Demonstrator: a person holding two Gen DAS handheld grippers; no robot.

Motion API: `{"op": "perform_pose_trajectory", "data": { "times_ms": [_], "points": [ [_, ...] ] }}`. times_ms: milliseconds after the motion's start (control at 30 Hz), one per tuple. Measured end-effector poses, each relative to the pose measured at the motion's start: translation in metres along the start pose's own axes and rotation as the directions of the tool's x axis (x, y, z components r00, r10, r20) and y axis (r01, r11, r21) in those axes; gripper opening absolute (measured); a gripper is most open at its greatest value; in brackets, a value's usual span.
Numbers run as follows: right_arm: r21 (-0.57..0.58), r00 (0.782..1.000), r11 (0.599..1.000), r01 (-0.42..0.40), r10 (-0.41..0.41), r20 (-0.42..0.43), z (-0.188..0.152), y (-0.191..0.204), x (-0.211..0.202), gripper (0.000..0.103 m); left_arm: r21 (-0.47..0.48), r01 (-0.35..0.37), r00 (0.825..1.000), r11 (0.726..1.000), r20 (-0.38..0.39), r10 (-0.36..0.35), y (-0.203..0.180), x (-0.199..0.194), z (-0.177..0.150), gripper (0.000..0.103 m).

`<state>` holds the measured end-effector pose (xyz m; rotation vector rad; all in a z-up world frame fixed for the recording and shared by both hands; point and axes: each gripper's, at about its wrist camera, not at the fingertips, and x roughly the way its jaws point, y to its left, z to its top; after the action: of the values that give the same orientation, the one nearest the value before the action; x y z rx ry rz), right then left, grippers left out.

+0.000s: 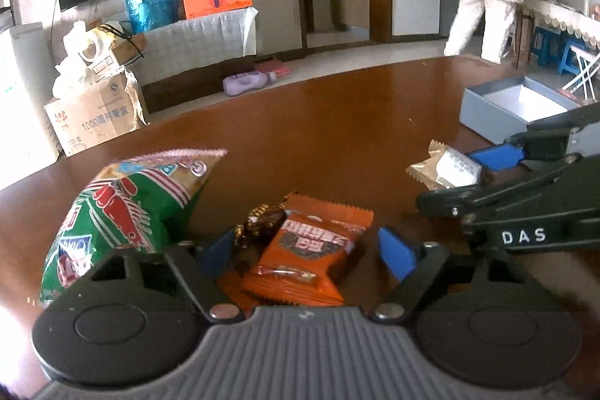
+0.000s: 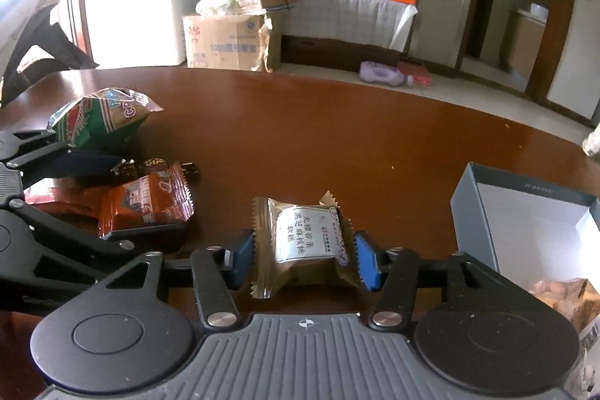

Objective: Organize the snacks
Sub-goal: 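Grasp the wrapped pastry packet with the right gripper while the left gripper grasps the orange candy packet, then lift the pastry packet and orange candy packet and carry them toward the box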

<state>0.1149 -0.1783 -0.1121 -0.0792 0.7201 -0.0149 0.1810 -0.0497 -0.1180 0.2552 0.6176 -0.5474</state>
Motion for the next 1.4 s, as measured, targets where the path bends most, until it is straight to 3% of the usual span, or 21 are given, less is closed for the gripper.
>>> {"op": "perform_pose_trajectory", "data": {
  "times_ms": [67, 133, 533, 733, 1033, 1400],
  "points": [
    [0.003, 1.0, 1.0, 0.003, -0.003, -0.006, -0.001, 0.0, -0.004, 0.052, -0.004, 0.017, 1.0, 1.0, 0.004, -0.017, -0.002, 0.001, 0.002, 0.063],
    [0.006, 1.0, 1.0, 0.005, -0.005, -0.008, -0.002, 0.001, -0.011, 0.049, 0.003, 0.019, 1.0, 1.0, 0.0, -0.019, -0.005, 0.001, 0.003, 0.059],
    [-0.02, 0.998, 1.0, 0.022, -0.023, -0.055, -0.015, 0.01, -0.036, 0.043, -0.055, 0.043, 0.999, 0.998, -0.021, -0.044, 0.001, 0.009, 0.009, 0.059],
    [-0.032, 0.998, 0.999, 0.013, -0.015, -0.068, -0.026, 0.012, -0.064, 0.042, -0.053, 0.043, 0.999, 0.998, -0.018, -0.044, -0.01, 0.014, 0.015, 0.038],
    [-0.018, 1.0, 1.0, -0.011, 0.011, -0.017, -0.047, 0.013, -0.128, 0.042, -0.107, -0.022, 1.0, 0.994, -0.023, 0.02, -0.029, -0.002, 0.013, 0.037],
    [0.057, 0.998, 0.997, -0.051, 0.049, 0.029, -0.062, 0.008, -0.147, 0.042, -0.101, -0.109, 0.992, 0.989, 0.058, 0.115, -0.058, -0.073, 0.017, 0.037]
  ]
}}
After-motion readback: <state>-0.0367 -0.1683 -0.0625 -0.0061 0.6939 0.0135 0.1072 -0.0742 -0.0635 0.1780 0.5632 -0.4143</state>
